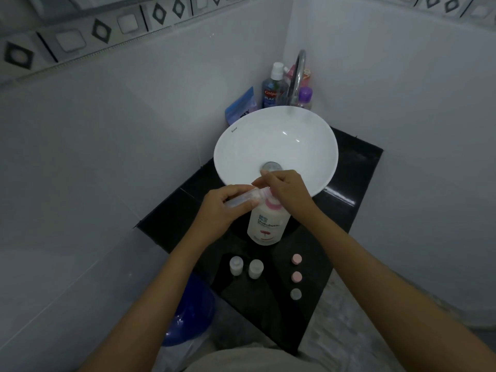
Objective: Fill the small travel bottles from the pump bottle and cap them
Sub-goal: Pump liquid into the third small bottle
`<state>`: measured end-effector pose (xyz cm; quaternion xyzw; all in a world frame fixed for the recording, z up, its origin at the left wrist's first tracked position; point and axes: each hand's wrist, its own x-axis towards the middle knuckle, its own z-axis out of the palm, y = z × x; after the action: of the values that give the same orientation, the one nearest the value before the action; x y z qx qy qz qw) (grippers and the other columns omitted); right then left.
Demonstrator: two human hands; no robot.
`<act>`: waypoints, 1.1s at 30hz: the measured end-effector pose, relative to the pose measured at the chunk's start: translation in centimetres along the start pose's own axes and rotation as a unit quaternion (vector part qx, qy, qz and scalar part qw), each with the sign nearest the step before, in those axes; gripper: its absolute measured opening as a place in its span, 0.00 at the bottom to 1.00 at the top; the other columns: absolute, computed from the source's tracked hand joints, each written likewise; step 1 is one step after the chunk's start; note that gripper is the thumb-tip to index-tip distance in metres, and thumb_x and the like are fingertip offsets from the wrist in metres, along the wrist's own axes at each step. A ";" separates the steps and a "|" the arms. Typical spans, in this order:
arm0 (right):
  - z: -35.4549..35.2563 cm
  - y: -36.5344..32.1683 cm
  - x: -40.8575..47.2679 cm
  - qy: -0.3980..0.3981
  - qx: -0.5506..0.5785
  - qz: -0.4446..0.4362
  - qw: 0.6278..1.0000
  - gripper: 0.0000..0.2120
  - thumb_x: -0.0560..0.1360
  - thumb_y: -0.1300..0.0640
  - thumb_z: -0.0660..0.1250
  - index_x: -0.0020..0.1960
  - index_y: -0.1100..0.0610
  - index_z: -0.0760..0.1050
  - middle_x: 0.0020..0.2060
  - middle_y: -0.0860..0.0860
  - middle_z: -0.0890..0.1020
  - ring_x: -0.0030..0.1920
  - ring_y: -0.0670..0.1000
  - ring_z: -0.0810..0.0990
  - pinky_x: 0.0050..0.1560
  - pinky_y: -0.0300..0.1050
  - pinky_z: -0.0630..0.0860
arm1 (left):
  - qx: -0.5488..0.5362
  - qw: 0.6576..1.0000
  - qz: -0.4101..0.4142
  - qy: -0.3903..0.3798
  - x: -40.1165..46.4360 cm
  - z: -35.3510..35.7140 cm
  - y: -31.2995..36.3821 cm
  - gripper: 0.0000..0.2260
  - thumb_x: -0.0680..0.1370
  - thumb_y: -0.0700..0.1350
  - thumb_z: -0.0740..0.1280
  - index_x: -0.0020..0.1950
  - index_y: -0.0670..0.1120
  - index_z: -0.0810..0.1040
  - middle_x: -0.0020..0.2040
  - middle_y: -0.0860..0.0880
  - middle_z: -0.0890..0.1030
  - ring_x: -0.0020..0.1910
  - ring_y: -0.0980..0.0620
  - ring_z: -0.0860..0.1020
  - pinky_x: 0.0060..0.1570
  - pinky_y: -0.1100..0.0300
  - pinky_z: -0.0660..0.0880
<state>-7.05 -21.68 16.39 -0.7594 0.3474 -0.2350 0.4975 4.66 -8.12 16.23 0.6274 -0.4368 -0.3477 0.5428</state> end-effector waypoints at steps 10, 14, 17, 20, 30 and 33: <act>1.4 1.5 -0.4 0.022 0.066 0.003 0.998 0.20 0.79 0.53 0.56 0.36 0.49 0.83 0.32 0.45 0.85 0.40 0.47 0.83 0.46 0.42 0.77 | 0.011 1.000 -0.017 -0.005 0.1 0.1 -0.8 0.15 0.72 0.47 0.72 0.59 0.49 0.80 0.54 0.53 0.83 0.54 0.59 0.80 0.54 0.62 0.77; 1.2 1.2 -0.5 0.016 0.040 0.010 0.999 0.18 0.80 0.54 0.57 0.40 0.55 0.84 0.34 0.44 0.84 0.40 0.45 0.82 0.48 0.42 0.76 | 0.005 1.000 -0.014 -0.010 -0.1 0.2 -0.8 0.14 0.73 0.46 0.72 0.58 0.51 0.80 0.54 0.54 0.83 0.54 0.59 0.80 0.53 0.64 0.77; 0.3 0.1 -0.1 0.008 0.022 0.001 1.000 0.17 0.79 0.51 0.58 0.41 0.54 0.84 0.31 0.38 0.82 0.37 0.37 0.80 0.41 0.29 0.72 | -0.014 1.000 0.002 -0.009 0.1 0.0 -0.2 0.13 0.73 0.46 0.72 0.58 0.49 0.81 0.53 0.53 0.84 0.55 0.58 0.80 0.54 0.64 0.77; 0.2 -0.2 -0.1 0.013 0.030 0.002 0.999 0.18 0.79 0.52 0.58 0.43 0.56 0.84 0.33 0.40 0.83 0.37 0.38 0.81 0.42 0.31 0.73 | -0.022 1.000 0.007 -0.008 0.2 -0.1 0.0 0.13 0.73 0.45 0.72 0.58 0.47 0.81 0.53 0.52 0.84 0.55 0.57 0.80 0.55 0.62 0.77; 1.1 0.5 -0.9 0.011 0.046 0.026 0.999 0.19 0.80 0.55 0.57 0.43 0.60 0.84 0.38 0.52 0.85 0.45 0.53 0.83 0.51 0.49 0.76 | 0.010 1.000 -0.020 -0.013 -0.1 0.1 -0.9 0.14 0.73 0.47 0.72 0.58 0.51 0.80 0.54 0.54 0.83 0.55 0.60 0.79 0.52 0.64 0.77; 0.2 -0.2 -0.3 -0.012 0.026 0.020 0.999 0.18 0.79 0.51 0.58 0.45 0.57 0.84 0.37 0.42 0.84 0.42 0.40 0.82 0.47 0.33 0.74 | -0.008 1.000 -0.004 -0.011 0.0 0.0 -0.2 0.14 0.73 0.47 0.71 0.58 0.49 0.80 0.54 0.54 0.83 0.54 0.59 0.80 0.52 0.67 0.77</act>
<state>-7.10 -21.26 16.53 -0.7422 0.3500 -0.2249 0.5254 4.67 -8.13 16.04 0.6213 -0.4373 -0.3599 0.5415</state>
